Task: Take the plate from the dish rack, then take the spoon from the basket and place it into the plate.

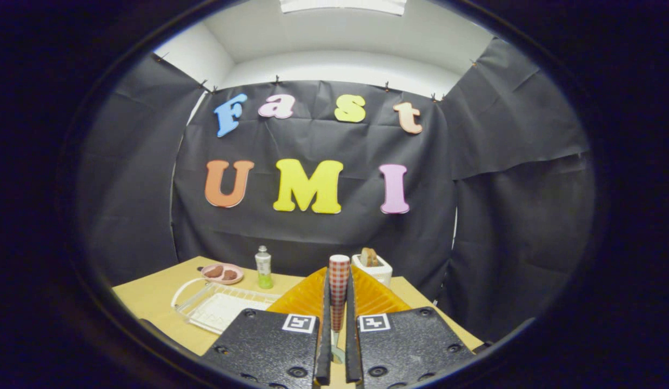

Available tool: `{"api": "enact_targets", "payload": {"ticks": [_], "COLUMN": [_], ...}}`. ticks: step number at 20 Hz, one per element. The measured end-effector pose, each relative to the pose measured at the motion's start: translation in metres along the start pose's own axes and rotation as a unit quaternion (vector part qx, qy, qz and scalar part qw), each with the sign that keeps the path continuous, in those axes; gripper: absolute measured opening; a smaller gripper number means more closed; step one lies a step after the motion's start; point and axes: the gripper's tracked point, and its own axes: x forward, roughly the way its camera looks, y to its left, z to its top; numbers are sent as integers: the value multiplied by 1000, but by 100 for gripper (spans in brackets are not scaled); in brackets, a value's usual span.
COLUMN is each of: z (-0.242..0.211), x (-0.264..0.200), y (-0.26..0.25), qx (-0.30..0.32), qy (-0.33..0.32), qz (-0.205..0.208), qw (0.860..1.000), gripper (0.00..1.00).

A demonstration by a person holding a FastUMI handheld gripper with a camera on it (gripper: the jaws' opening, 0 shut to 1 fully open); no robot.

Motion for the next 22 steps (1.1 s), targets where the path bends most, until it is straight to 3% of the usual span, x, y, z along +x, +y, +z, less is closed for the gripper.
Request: {"api": "enact_targets", "payload": {"ticks": [5, 13, 22], "z": [-36, -111, -171], "x": [-31, -21, -22], "y": [63, 99, 112], "qx": [15, 44, 4], "qy": [-1, 12, 33], "qz": [44, 37, 41], "qw": [999, 998, 999], "gripper": [15, 16, 18]}}
